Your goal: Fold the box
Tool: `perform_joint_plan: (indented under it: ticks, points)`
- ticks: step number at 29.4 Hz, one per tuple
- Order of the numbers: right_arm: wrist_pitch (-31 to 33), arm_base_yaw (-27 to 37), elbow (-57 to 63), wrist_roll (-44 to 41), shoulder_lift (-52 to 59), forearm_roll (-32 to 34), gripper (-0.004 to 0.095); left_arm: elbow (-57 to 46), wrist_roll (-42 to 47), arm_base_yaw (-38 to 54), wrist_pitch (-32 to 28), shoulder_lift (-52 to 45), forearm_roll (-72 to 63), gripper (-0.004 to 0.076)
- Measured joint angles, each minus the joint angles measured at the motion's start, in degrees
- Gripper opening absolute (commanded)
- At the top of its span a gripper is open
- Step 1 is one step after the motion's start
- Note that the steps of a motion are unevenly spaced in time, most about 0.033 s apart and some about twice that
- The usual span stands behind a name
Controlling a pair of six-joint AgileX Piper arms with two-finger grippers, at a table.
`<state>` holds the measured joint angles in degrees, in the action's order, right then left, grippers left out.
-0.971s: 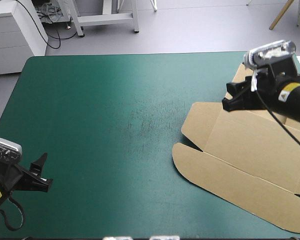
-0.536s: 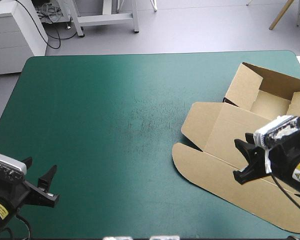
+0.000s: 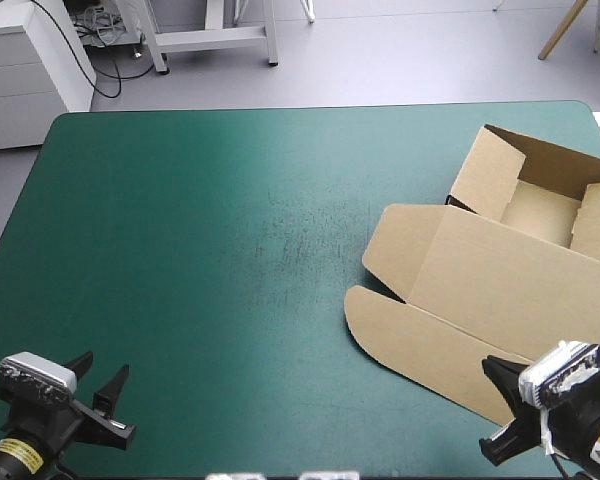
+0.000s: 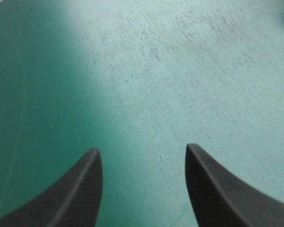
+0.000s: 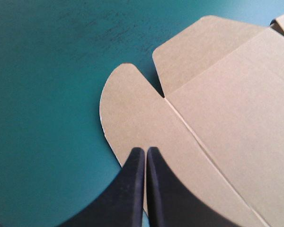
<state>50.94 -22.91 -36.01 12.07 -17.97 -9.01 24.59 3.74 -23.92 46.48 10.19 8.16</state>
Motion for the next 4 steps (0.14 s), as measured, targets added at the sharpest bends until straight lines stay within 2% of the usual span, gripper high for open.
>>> perform_joint_plan:
  ticks: [4]
  points:
    - [-0.45,0.0,4.12,-0.01,3.86,-0.07,-0.001,-1.65,-0.05,0.0,-0.61,-0.71,-0.13,0.0372]
